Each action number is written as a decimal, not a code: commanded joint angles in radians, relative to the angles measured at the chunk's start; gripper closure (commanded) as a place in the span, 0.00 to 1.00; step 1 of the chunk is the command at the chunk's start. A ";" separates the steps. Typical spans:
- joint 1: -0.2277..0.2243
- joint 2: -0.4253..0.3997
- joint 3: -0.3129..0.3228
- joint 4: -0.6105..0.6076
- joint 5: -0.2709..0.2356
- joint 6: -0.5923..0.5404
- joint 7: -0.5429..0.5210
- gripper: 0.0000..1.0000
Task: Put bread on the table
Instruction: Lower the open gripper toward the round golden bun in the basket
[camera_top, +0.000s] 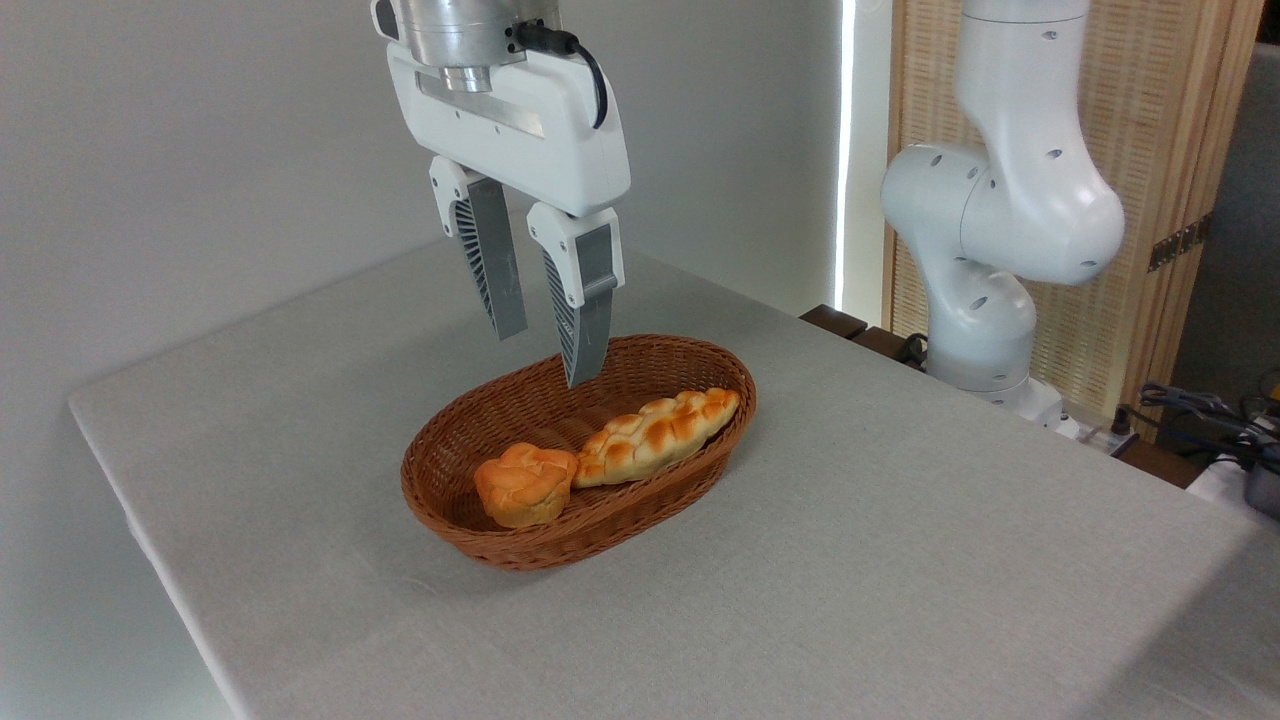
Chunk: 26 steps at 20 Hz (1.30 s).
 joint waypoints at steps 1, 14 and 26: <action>0.000 0.008 0.000 0.011 0.011 -0.027 -0.003 0.00; -0.042 -0.054 -0.038 -0.142 -0.004 0.008 -0.006 0.00; -0.088 -0.022 -0.109 -0.377 0.002 0.339 0.029 0.00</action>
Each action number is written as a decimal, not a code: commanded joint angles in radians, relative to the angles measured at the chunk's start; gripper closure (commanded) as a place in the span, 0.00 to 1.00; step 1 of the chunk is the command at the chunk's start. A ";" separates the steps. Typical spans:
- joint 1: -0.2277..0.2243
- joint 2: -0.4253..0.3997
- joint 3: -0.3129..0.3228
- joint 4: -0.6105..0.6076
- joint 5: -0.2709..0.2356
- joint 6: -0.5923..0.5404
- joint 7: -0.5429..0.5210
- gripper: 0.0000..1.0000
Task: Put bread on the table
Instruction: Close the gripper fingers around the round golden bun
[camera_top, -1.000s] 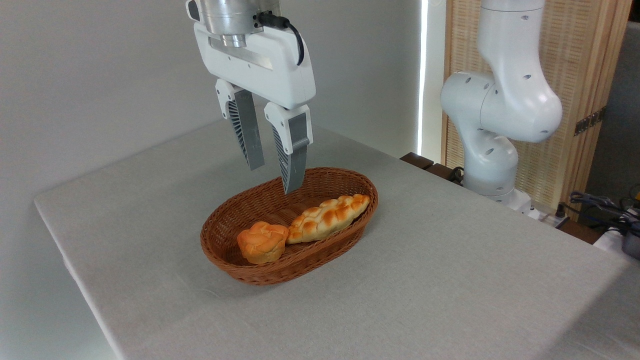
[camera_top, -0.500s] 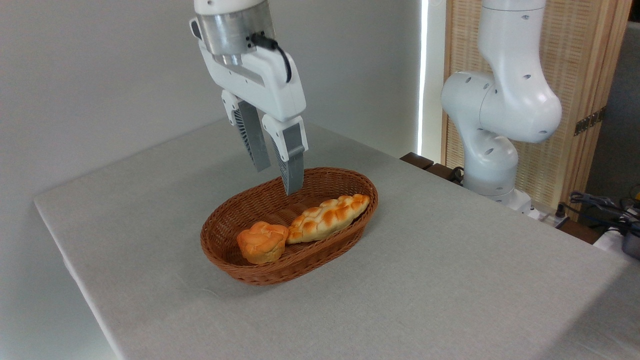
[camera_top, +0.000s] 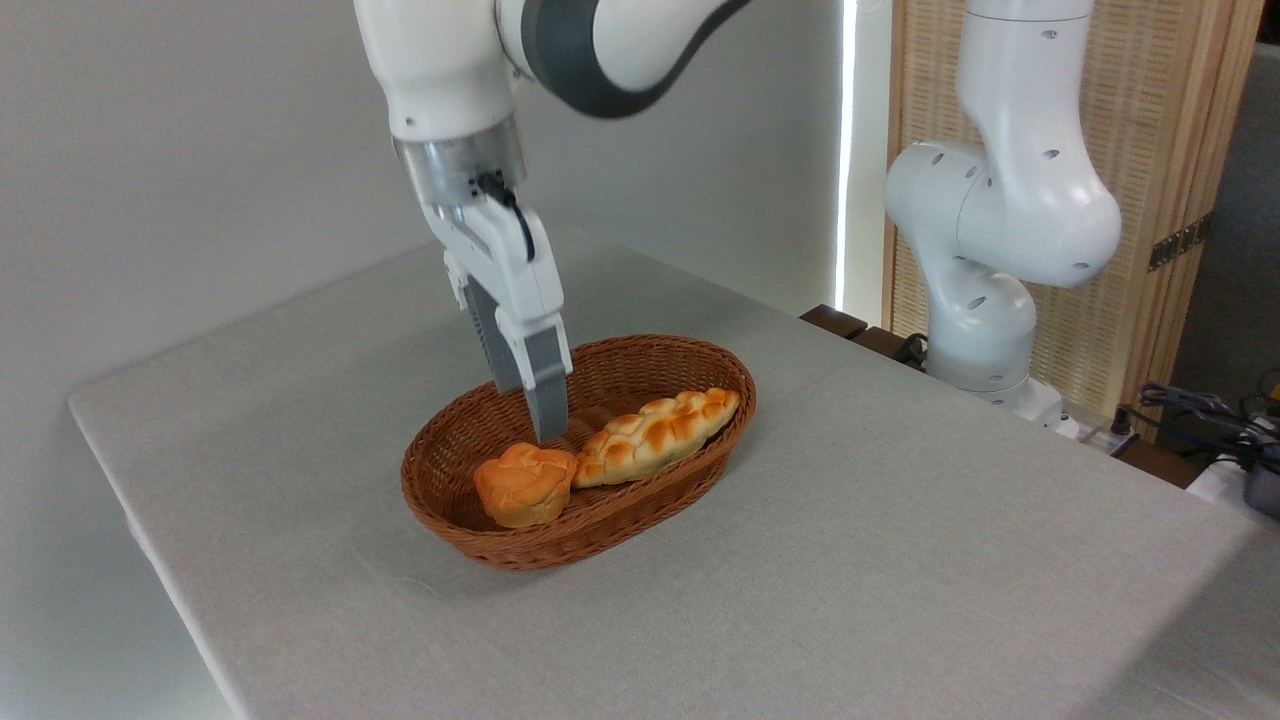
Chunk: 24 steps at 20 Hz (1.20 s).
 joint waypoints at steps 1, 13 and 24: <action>-0.012 0.000 0.007 -0.062 0.011 0.086 0.047 0.00; -0.012 0.032 -0.006 -0.150 0.012 0.209 0.124 0.00; -0.010 0.039 -0.006 -0.154 -0.001 0.220 0.117 0.72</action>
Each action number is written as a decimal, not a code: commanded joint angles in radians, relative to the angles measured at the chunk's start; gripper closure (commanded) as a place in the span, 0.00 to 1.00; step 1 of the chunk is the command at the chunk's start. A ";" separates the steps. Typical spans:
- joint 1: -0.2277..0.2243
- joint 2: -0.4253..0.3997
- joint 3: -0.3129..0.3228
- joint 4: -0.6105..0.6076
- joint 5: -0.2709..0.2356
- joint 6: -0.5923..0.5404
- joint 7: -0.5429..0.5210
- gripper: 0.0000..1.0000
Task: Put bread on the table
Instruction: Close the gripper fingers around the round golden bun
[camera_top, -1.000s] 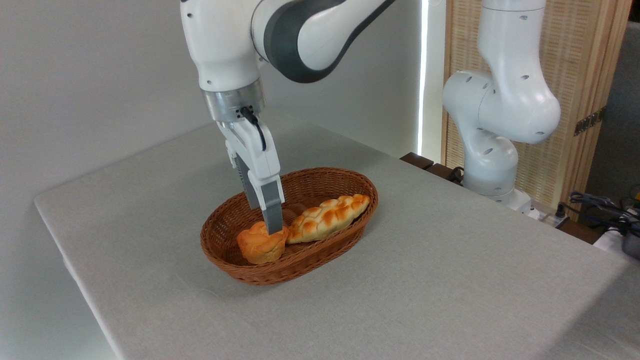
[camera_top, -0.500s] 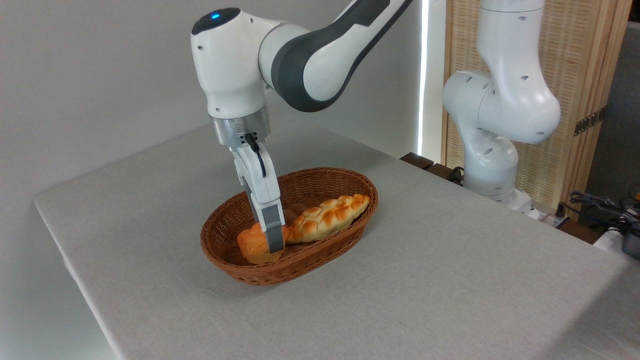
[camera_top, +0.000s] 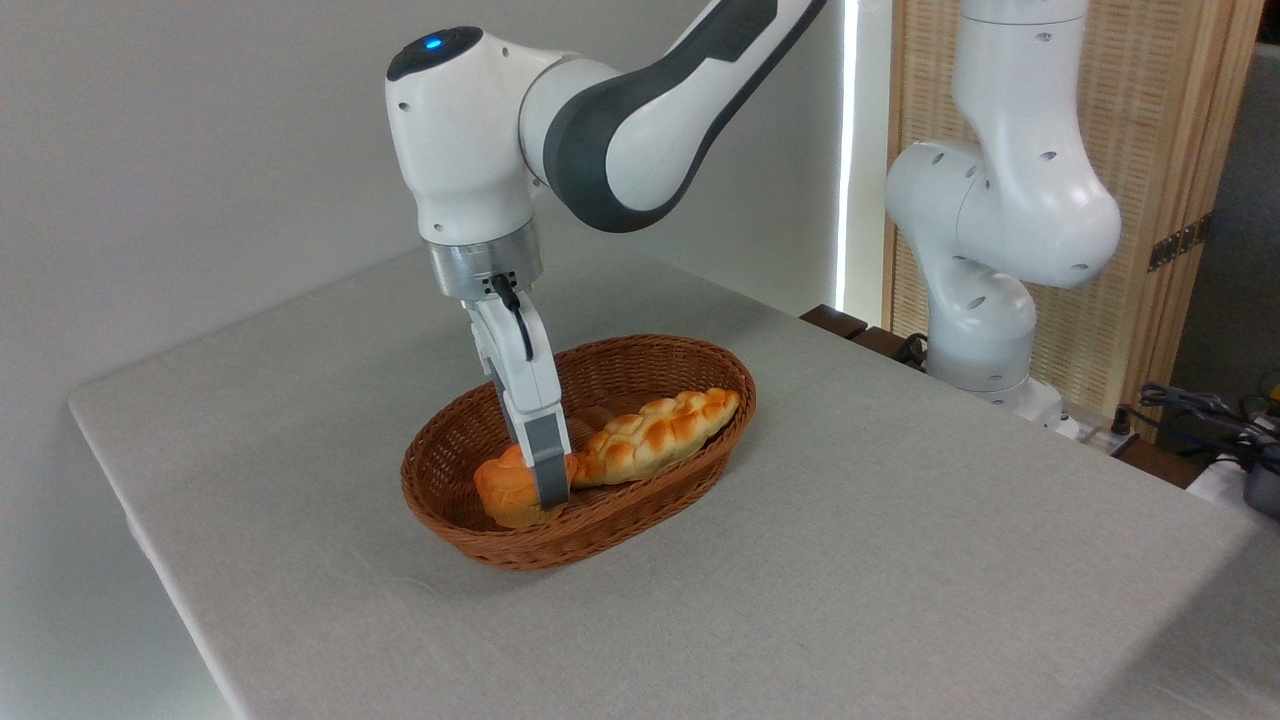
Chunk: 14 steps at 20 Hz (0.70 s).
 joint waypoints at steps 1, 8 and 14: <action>-0.003 0.006 0.002 -0.005 -0.001 0.024 0.000 0.72; 0.002 0.001 0.005 0.006 -0.004 0.010 -0.011 0.70; 0.009 -0.014 0.057 0.186 -0.061 -0.265 0.008 0.67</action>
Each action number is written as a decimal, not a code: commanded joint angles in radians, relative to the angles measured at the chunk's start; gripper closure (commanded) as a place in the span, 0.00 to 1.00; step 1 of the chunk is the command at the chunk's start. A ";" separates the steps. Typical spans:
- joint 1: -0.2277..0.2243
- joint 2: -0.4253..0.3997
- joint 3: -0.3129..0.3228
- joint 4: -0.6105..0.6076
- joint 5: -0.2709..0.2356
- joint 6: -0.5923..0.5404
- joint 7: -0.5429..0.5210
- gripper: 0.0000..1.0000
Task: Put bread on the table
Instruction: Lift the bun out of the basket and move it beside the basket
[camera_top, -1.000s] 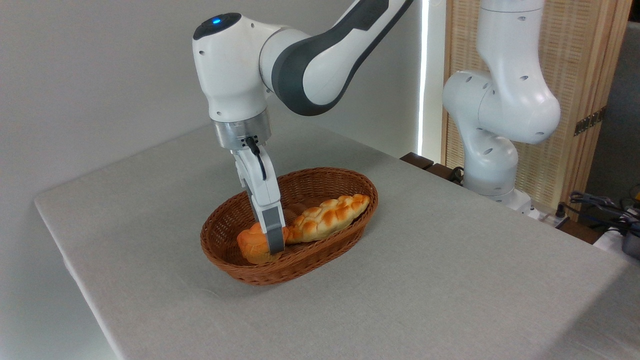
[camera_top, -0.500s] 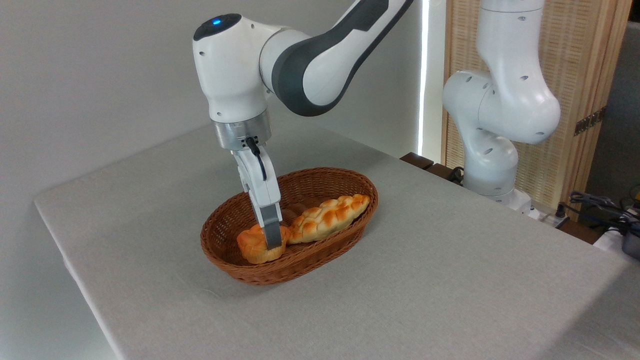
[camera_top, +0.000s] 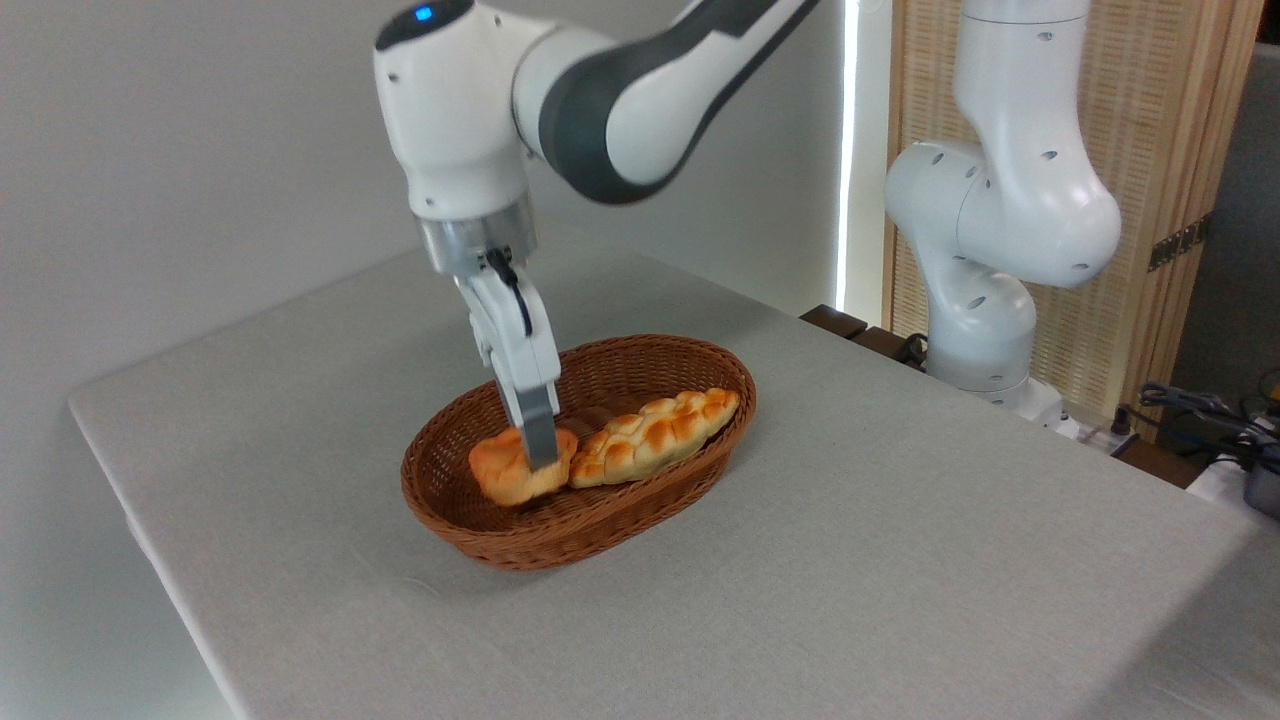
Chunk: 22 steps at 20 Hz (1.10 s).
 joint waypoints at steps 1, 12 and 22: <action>0.001 -0.002 0.066 0.124 -0.017 -0.163 0.031 0.66; 0.003 0.102 0.302 0.170 0.125 -0.125 0.244 0.44; 0.003 0.142 0.301 0.168 0.119 -0.102 0.246 0.00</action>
